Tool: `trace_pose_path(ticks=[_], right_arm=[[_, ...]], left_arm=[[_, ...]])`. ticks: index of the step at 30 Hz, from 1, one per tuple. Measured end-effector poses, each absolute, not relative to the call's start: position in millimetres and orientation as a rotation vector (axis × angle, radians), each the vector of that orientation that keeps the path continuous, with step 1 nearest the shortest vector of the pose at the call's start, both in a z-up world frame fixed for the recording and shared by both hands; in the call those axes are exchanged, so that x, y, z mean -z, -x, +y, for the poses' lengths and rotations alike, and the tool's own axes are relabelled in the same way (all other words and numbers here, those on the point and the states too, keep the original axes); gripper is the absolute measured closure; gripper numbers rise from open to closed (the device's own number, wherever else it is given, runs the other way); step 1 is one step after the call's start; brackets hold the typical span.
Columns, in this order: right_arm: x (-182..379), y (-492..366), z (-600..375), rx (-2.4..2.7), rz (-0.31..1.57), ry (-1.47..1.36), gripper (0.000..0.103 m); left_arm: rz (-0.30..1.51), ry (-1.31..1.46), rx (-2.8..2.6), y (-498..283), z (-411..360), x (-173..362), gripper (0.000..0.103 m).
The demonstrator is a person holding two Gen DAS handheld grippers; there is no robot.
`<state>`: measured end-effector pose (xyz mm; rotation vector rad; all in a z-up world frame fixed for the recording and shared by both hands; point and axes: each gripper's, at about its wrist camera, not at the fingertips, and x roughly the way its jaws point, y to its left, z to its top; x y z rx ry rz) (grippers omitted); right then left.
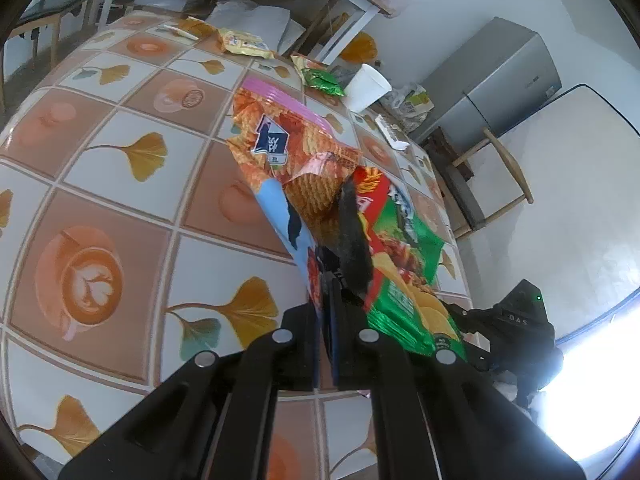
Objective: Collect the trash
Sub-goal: 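Carry both snack bags from the table to the blue wastebasket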
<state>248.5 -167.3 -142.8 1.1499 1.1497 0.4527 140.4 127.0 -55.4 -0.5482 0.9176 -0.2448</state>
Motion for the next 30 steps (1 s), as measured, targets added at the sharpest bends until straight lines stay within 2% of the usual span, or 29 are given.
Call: trace_pose_path(ticks=[8,15,30], right_arm=[[136,-236,-188,-0.503,1.097,-1.210,0.099],[117,-221,-210,-0.528,1.020,-1.210,0.100],[123,-191,-245,-0.526,0.956,-1.286,0.100]], left_arm=[[0.880,0.548,0.223,-136,131,45,0.100],[0.830,0.543,0.203,-132,139,33,0.100],[0.791,0.572,0.199,-132,145,18,0.103]])
